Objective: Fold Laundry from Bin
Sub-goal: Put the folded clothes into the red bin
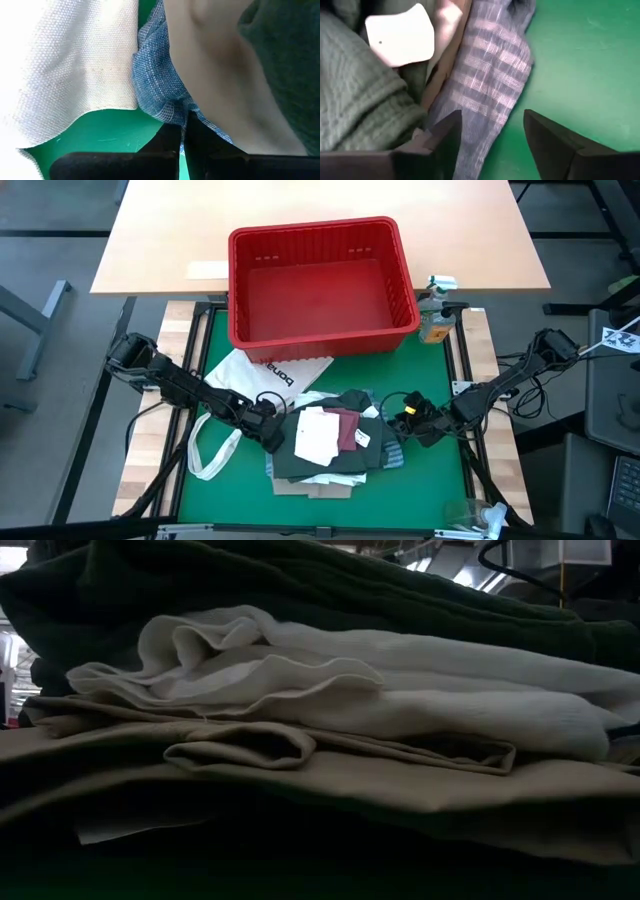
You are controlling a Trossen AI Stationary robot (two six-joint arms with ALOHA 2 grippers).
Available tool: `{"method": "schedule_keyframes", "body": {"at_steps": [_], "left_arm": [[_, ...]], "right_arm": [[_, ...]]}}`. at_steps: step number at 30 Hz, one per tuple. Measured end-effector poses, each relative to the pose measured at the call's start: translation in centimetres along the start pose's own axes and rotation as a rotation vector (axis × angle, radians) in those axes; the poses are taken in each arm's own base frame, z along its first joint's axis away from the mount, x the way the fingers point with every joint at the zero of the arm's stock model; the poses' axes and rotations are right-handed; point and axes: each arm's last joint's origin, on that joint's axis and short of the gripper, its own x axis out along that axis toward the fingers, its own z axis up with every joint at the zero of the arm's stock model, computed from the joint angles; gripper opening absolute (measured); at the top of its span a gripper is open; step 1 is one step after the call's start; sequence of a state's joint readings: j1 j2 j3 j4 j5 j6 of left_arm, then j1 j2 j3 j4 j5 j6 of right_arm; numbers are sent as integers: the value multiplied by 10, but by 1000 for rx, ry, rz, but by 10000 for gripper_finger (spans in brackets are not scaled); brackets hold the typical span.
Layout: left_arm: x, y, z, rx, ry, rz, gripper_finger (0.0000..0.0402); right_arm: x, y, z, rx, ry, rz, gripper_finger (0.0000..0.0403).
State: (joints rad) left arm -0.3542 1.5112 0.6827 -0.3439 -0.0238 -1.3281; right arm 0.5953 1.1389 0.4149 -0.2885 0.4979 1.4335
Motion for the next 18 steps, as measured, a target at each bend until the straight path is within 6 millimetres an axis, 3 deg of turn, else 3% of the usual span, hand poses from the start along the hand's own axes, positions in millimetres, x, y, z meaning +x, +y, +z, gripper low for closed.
{"method": "schedule_keyframes", "body": {"at_steps": [7,13,18], "left_arm": [[0,0,0,0,-1,-1,3],[0,0,0,0,-1,-1,3],[0,0,0,0,-1,-1,3]], "right_arm": [[-2,-4,-3,-16,143,-17,247],[-16,-23,-2,-69,282,-146,245],[-15,-34,-5,-32,283,-51,242]]}}
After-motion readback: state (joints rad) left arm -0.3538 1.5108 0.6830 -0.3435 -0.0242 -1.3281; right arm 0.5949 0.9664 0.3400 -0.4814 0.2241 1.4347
